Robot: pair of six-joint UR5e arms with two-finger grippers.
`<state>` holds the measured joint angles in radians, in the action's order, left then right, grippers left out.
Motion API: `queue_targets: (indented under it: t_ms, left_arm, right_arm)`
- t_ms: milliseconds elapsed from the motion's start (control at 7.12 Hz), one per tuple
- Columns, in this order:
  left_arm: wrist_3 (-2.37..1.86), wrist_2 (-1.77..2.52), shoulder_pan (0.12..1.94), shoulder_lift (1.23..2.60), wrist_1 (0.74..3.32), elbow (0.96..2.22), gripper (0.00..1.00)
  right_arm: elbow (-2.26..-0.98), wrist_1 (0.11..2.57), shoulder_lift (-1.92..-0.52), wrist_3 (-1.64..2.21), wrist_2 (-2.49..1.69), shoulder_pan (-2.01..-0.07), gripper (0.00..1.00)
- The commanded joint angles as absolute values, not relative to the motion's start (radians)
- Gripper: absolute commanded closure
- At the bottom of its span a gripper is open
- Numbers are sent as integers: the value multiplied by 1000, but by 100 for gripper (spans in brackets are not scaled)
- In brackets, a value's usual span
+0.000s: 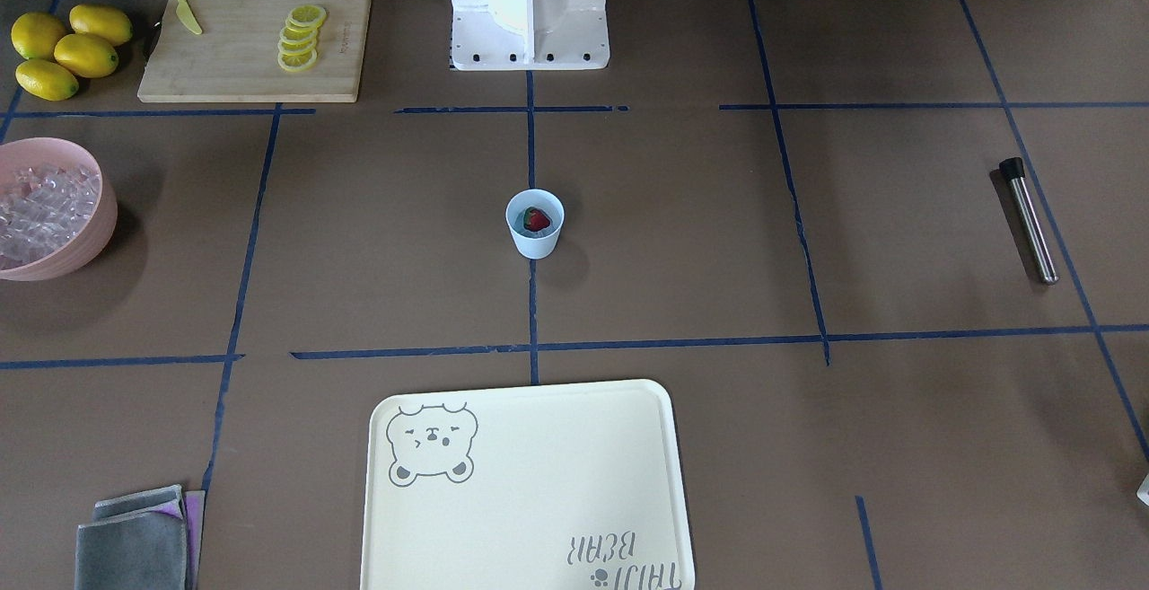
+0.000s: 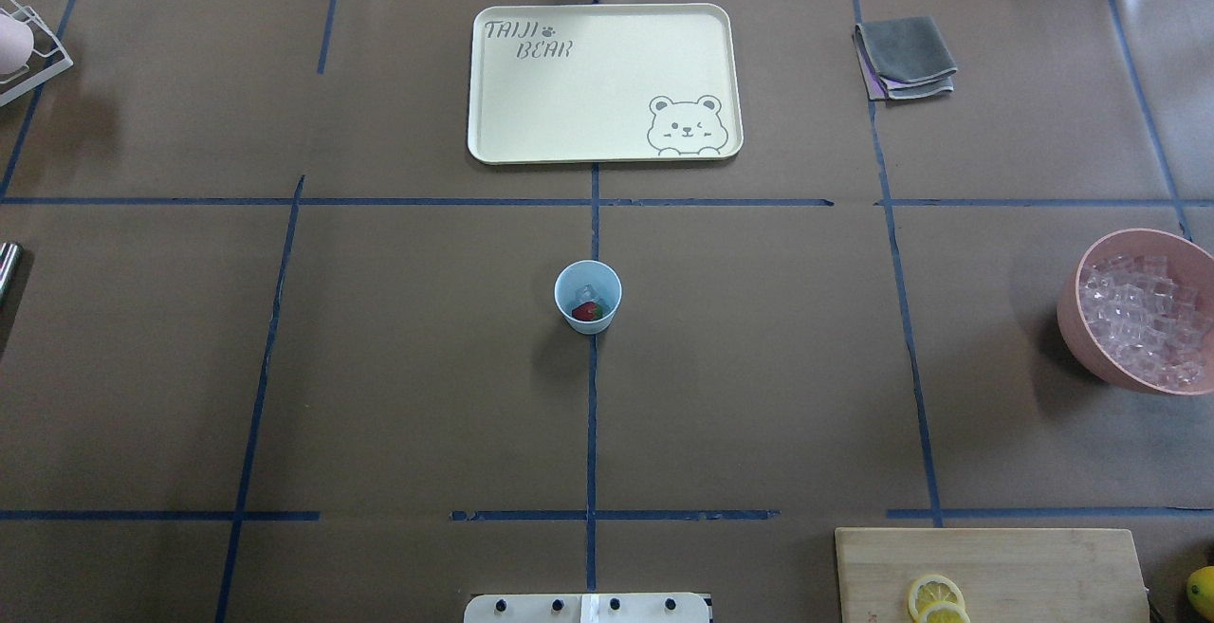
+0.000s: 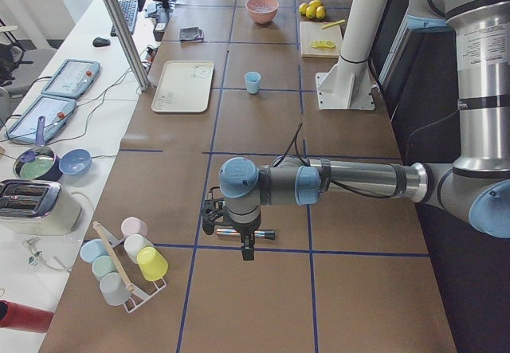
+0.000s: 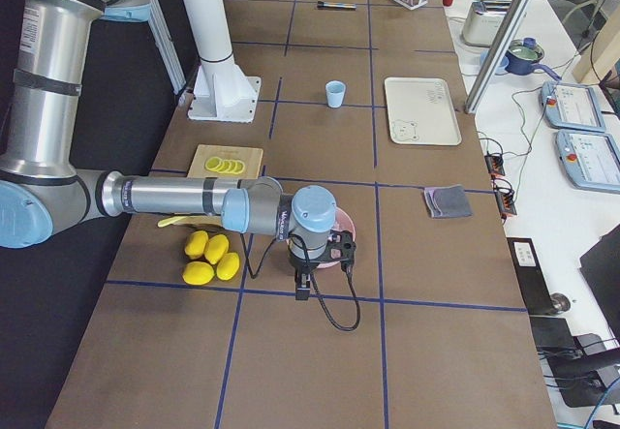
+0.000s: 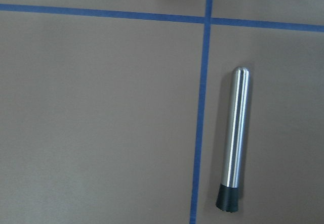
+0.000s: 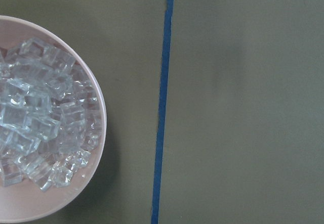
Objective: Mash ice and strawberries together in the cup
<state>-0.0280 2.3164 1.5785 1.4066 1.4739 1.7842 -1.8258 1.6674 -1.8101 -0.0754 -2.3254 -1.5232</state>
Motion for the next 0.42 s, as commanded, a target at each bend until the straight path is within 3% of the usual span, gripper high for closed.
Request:
queue_targets:
  t_ms: [0,281]
  left_arm:
    - [-26,2316,1577,1408,1474,1827,0]
    - [-25,2322,1566,1408,1474,1821,0]
  right_arm:
    - [-1824,1667,-1810,-75,-2324,-1523,0]
    - [-1824,1667,-1812,-75,-2326,-1523,0]
